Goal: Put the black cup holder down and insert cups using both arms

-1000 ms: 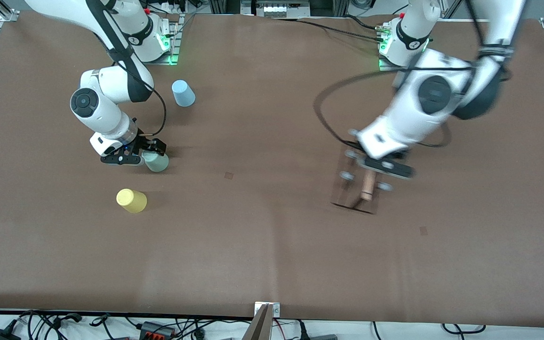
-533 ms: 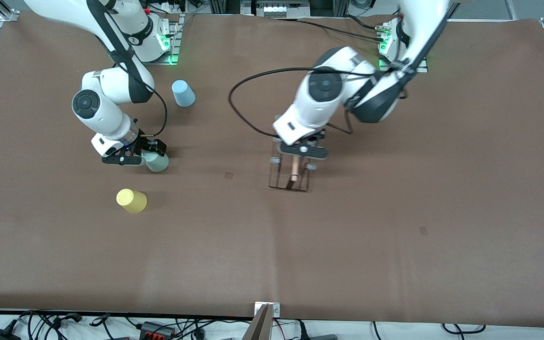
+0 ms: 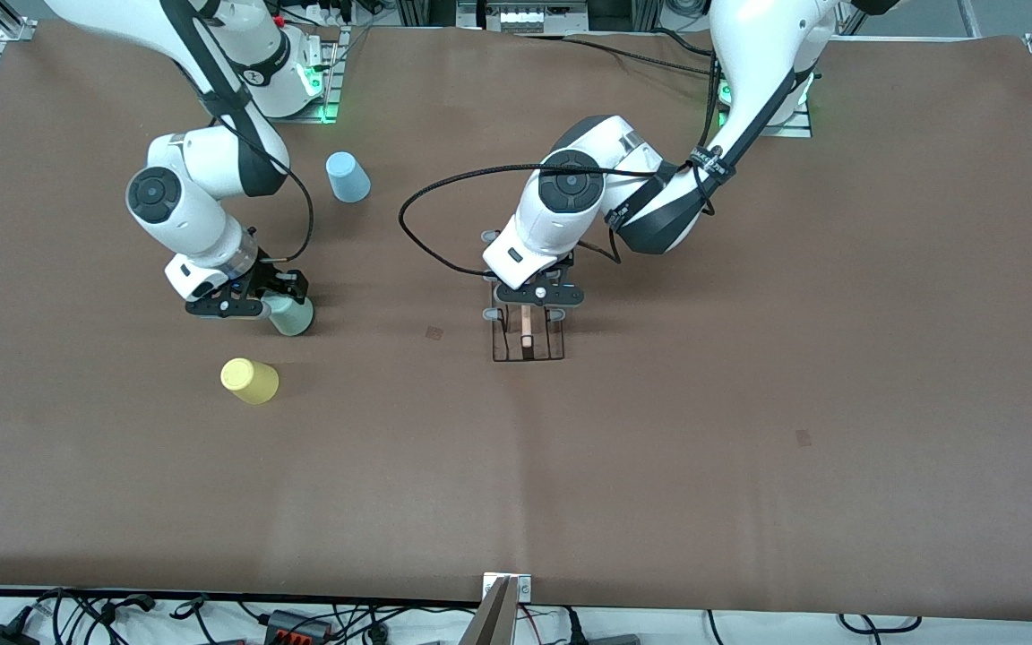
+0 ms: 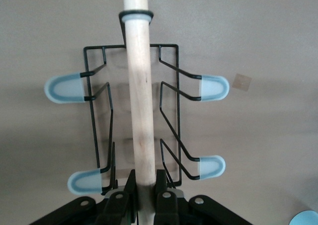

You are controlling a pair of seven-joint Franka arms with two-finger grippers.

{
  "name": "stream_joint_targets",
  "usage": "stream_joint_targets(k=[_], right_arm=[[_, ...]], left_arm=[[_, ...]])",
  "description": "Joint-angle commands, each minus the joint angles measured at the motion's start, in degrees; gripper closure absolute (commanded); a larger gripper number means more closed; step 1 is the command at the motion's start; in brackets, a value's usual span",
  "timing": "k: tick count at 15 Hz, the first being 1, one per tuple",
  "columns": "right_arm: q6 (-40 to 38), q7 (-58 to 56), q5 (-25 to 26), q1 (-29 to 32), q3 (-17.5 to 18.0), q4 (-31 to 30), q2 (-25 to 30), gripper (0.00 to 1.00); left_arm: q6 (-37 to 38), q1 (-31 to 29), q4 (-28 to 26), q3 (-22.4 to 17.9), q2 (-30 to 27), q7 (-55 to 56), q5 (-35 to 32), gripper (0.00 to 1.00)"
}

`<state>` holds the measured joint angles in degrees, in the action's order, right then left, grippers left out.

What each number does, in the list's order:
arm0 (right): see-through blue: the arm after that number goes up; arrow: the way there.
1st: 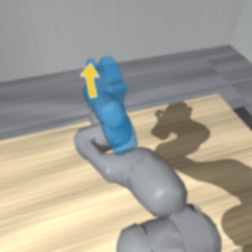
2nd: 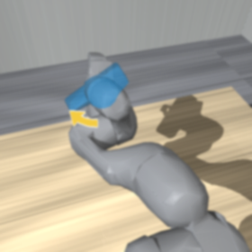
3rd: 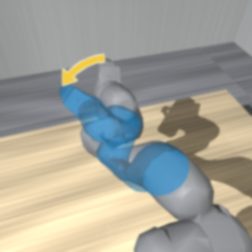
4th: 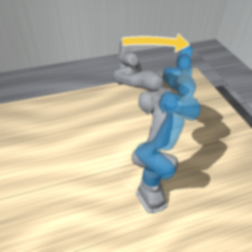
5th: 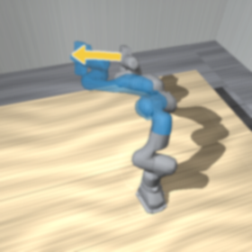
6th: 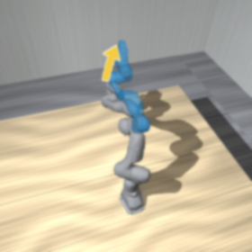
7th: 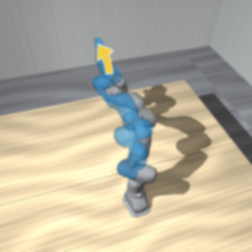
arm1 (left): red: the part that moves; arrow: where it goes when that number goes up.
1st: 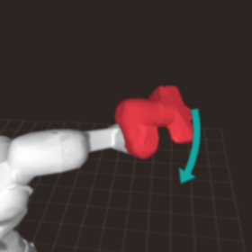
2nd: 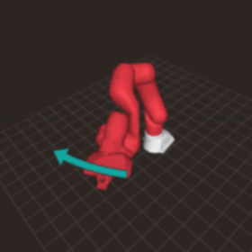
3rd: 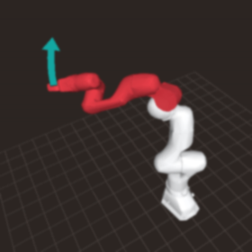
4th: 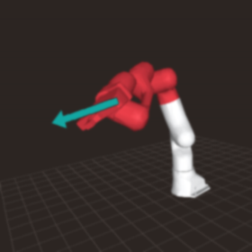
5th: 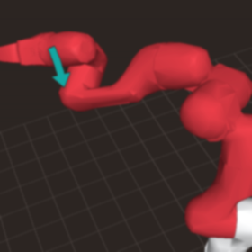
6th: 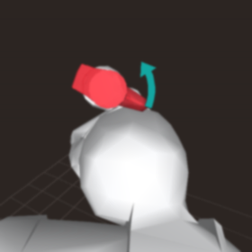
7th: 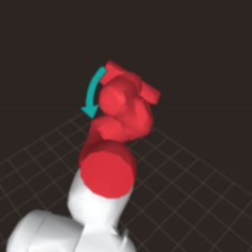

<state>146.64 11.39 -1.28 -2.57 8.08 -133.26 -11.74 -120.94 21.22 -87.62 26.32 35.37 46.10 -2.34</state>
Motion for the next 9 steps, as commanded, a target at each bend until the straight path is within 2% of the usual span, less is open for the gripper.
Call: stream_joint_targets(k=[1, 3, 5, 8, 9], right_arm=[[-10.2, -0.4, 0.2, 0.0, 0.3, 4.4, 5.1, 0.73], [-17.2, 0.2, 0.1, -0.2, 0.5, 8.3, 6.2, 0.73], [-22.3, 2.2, -0.1, -0.4, 0.7, 11.3, 6.7, 0.73], [-25.9, 10.5, -0.7, -4.2, 1.1, 12.5, 8.8, 0.73], [-26.8, 14.8, -0.7, -4.7, 3.5, 12.6, 9.4, 0.73]], left_arm=[[0.7, 0.5, 2.1, -0.4, 0.2, 0.8, -2.2, 0.00], [1.5, 0.0, 2.1, -0.2, -0.8, 0.8, -4.5, 0.00], [5.4, -0.9, 2.5, -0.5, -3.4, 0.3, -4.7, 0.00], [15.4, -6.4, 4.0, -0.7, -8.0, -11.4, -4.8, 0.00], [17.8, -8.5, 3.9, -0.7, -9.5, -15.0, -5.6, 0.00]])
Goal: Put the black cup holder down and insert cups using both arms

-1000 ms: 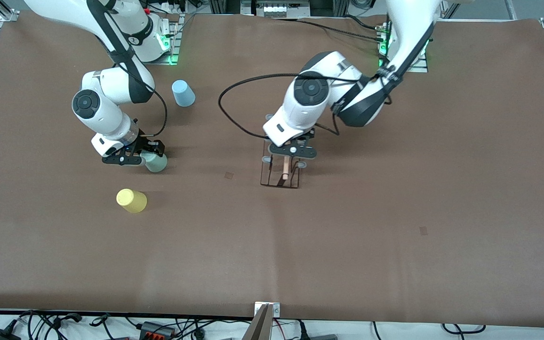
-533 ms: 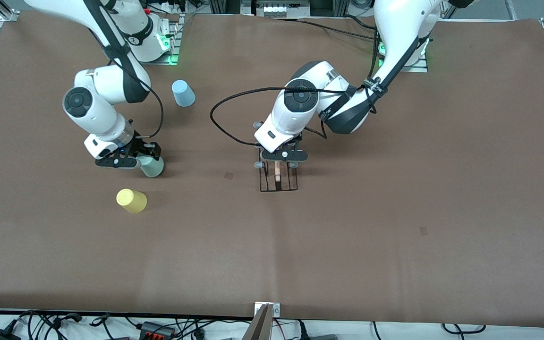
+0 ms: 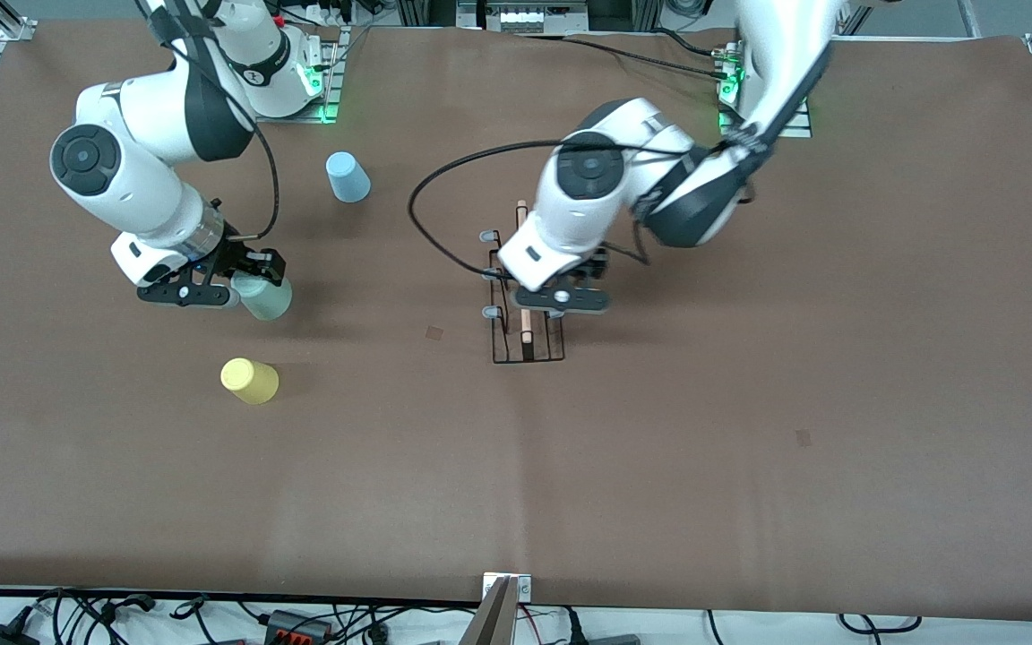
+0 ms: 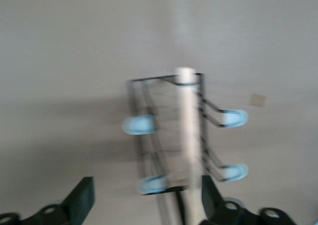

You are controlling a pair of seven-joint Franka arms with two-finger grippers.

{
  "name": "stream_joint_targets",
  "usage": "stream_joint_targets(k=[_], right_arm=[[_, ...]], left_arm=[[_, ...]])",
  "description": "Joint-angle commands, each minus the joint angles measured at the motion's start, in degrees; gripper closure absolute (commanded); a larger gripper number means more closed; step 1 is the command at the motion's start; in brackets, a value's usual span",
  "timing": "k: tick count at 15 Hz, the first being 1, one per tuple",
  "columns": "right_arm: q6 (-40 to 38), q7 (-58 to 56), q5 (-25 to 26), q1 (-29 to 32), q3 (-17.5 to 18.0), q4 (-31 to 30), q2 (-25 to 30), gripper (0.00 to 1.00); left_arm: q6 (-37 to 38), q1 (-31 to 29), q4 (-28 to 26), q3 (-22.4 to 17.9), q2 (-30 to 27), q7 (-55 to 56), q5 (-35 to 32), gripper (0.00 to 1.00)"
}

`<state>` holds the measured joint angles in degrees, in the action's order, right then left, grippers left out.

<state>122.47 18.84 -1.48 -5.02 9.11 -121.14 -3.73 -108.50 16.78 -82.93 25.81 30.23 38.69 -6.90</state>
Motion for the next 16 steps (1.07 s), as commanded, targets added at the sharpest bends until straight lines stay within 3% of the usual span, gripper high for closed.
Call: stream_joint_targets(k=[1, 4, 8, 11, 13, 16], right_arm=[[-2.7, 12.7, -0.6, -2.1, 6.1, 0.6, 2.1, 0.73], [-2.2, 29.8, -2.3, -3.8, 13.9, 4.7, 0.7, 0.73], [-2.0, 46.5, -0.7, -13.6, 14.2, 13.9, -7.1, 0.73], [-0.7, 53.7, 1.6, -18.3, 14.2, 16.7, -11.3, 0.72], [2.1, 56.0, 3.0, -20.0, 14.2, 16.6, -13.2, 0.72], [2.2, 56.0, 4.3, -21.1, 14.2, 16.7, -15.0, 0.70]], left_arm=[[7.5, -6.8, -0.7, 0.0, -5.8, -10.8, -3.4, 0.00], [13.6, -10.9, -0.7, -0.1, -7.8, -17.1, -13.3, 0.00], [17.4, -19.9, -0.9, 0.6, -11.5, -22.6, -13.6, 0.00], [21.8, -24.7, -0.7, 0.3, -14.4, -31.3, -11.1, 0.00], [21.1, -25.0, -3.5, -4.2, -19.5, -32.7, -3.1, 0.00], [18.7, -18.1, -7.1, -16.8, -24.1, -40.8, 2.7, 0.00]])
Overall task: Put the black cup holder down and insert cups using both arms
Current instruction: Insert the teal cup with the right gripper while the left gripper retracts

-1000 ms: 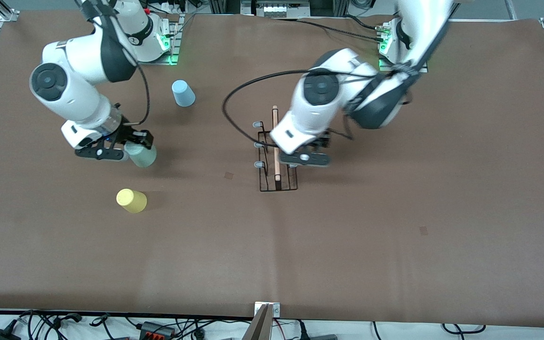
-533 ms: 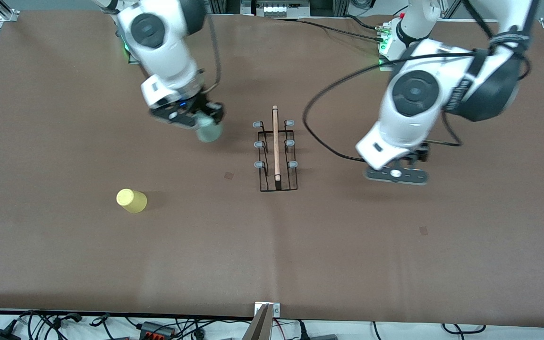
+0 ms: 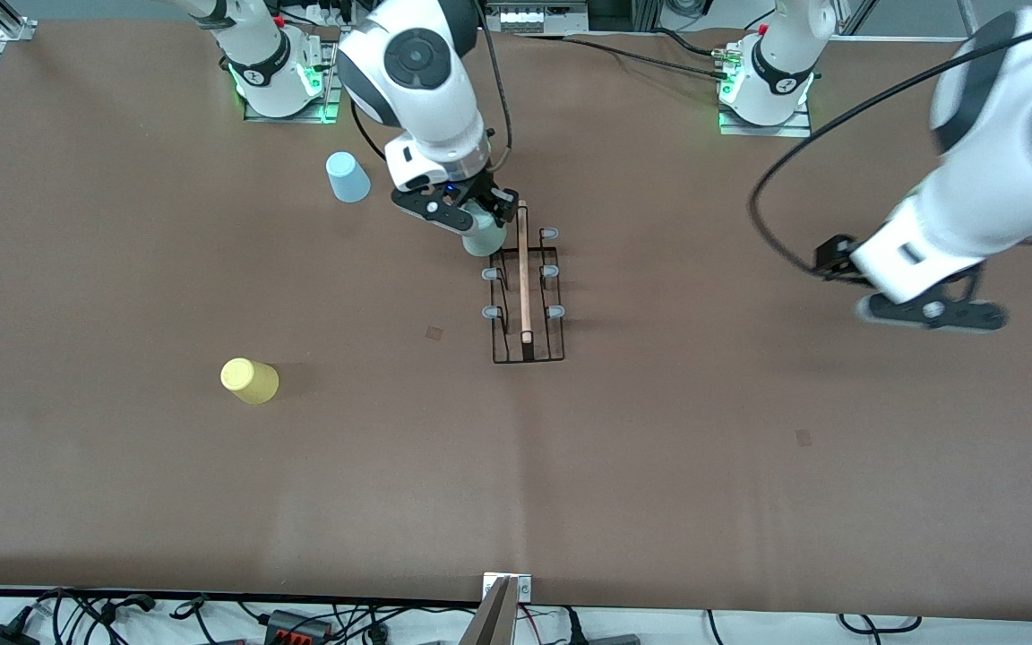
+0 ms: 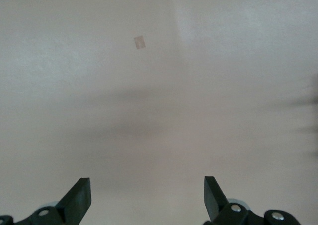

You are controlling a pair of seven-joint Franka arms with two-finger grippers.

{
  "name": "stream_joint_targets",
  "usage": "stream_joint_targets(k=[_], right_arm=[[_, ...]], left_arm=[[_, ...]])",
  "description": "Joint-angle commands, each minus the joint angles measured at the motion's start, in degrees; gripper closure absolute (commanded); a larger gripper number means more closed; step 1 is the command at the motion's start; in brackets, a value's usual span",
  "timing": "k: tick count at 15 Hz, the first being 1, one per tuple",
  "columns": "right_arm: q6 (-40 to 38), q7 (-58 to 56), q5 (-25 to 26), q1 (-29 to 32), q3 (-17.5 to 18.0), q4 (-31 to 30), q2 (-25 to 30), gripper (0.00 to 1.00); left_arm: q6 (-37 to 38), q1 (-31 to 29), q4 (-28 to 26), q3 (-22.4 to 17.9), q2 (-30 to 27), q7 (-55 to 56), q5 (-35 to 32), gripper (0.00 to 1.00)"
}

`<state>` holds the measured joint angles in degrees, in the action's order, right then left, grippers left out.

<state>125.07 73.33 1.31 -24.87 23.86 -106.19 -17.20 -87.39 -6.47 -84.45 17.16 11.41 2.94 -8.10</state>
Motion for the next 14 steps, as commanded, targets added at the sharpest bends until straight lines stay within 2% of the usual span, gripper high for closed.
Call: stream_joint_targets(k=[1, 2, 3, 4, 6, 7, 11, 14], right_arm=[[-0.3, 1.6, 1.5, -1.5, -0.6, 1.8, -2.0, 0.69], [0.1, 1.6, 1.5, -1.7, -0.6, 1.8, -2.3, 0.65], [0.5, 1.6, 1.5, -1.7, -0.5, 1.8, -2.9, 0.43], [0.8, 1.6, 1.4, -1.8, -0.6, 1.8, -3.2, 0.00], [0.8, 0.1, 1.5, -1.2, -0.6, 1.9, -3.0, 0.00], [0.7, -1.0, 1.5, -0.4, -0.7, 2.0, -2.5, 0.00], [-2.7, -11.6, 1.1, 7.9, -0.7, 1.6, 2.2, 0.00], [-4.5, -29.1, 1.4, 17.8, -0.7, -0.8, 4.6, 0.00]], left_arm=[[-4.2, 8.2, -8.8, -12.9, -7.4, -5.6, 5.6, 0.00], [-5.9, 10.8, -11.9, -16.8, -9.8, -5.3, 7.5, 0.00], [-8.0, 11.6, -15.1, -18.1, -11.8, -5.1, 7.7, 0.00], [-11.1, 11.7, -17.8, -18.1, -13.4, -5.1, 7.7, 0.00], [-17.3, 11.0, -19.4, -18.1, -16.0, -5.3, 7.2, 0.00], [-17.8, 10.8, -19.6, -18.1, -16.8, -5.4, 7.1, 0.00], [-14.4, 9.4, -19.5, -17.9, -16.8, -5.5, 7.0, 0.00], [-13.1, 8.8, -18.7, -17.9, -15.9, -5.4, 7.1, 0.00]])
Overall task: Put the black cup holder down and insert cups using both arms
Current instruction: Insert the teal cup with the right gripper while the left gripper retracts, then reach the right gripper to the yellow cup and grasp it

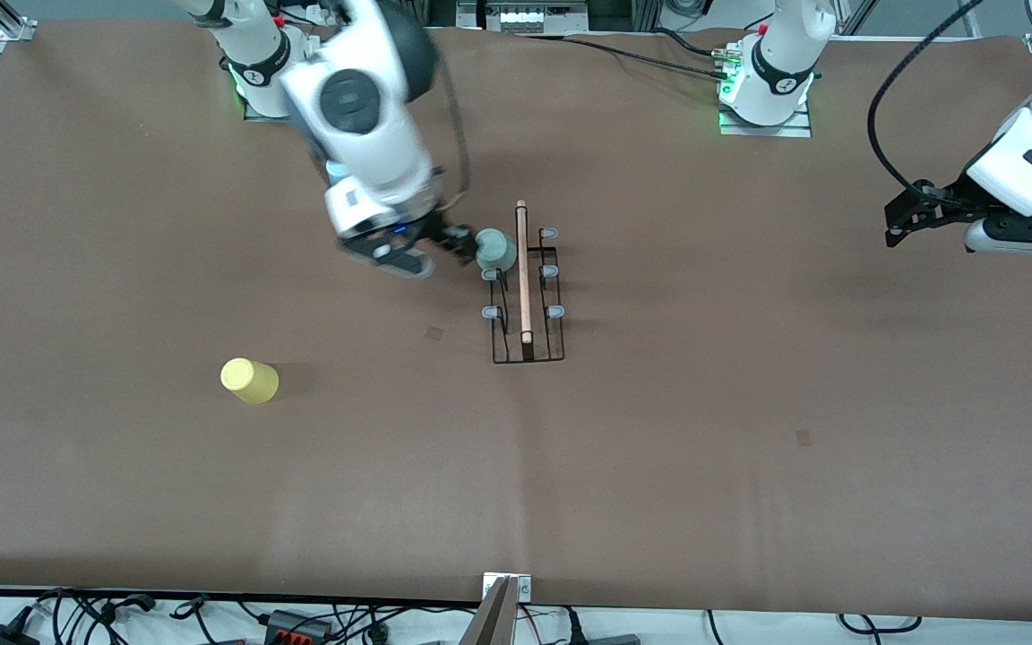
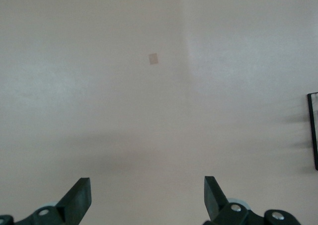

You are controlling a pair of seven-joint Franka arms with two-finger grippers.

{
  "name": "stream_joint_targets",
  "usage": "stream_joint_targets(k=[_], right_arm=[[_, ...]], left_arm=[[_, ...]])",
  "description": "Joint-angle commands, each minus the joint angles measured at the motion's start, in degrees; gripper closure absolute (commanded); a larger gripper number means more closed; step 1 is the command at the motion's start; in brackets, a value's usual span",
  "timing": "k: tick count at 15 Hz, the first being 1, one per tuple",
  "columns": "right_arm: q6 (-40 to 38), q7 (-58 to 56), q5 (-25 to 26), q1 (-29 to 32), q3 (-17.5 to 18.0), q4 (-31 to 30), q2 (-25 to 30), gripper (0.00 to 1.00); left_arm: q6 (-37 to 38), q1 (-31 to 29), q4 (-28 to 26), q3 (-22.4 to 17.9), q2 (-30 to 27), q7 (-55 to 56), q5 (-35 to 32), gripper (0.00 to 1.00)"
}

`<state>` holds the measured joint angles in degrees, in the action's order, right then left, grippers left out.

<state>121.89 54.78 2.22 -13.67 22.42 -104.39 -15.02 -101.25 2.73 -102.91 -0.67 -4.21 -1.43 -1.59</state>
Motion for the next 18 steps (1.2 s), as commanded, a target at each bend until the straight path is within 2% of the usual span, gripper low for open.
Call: stream_joint_targets(k=[1, 2, 4, 5, 7, 10, 13, 18], right_arm=[[-1.2, -17.5, 0.5, 10.7, 0.7, -3.9, 2.7, 0.00], [-0.3, -24.1, 0.5, 14.6, 0.7, -5.4, 2.8, 0.00], [1.9, -32.5, 0.6, 17.9, 0.1, -6.9, 2.7, 0.00], [5.0, -36.4, 0.7, 19.2, -1.3, -8.0, 2.3, 0.00], [11.0, -44.7, 2.2, 20.2, -4.6, -9.7, 0.1, 0.00], [14.6, -55.5, 3.6, 21.9, -6.1, -9.8, -3.3, 0.00], [17.3, -57.6, 10.4, 23.6, -7.0, -9.8, -6.1, 0.00], [23.0, -57.4, 10.4, 24.5, -7.4, -9.3, -10.6, 0.00]], left_arm=[[0.8, -0.4, 0.1, 0.0, 0.2, -1.0, 0.6, 0.00], [0.9, -0.4, 0.3, 0.0, 0.3, -1.0, 0.6, 0.00], [1.1, -0.4, 0.7, 0.0, 0.2, -0.9, 0.6, 0.00], [1.7, -0.4, 1.3, 0.1, 0.2, -0.8, 0.6, 0.00], [3.8, -0.3, 1.6, 0.2, 0.2, -0.6, 0.6, 0.00], [4.2, -0.2, 3.0, 0.2, 0.9, -0.7, 0.6, 0.00], [4.7, -0.2, 3.1, 0.1, 1.0, -0.6, 0.6, 0.00], [7.6, -0.2, 7.0, 0.1, 3.2, -0.6, 0.6, 0.00]])
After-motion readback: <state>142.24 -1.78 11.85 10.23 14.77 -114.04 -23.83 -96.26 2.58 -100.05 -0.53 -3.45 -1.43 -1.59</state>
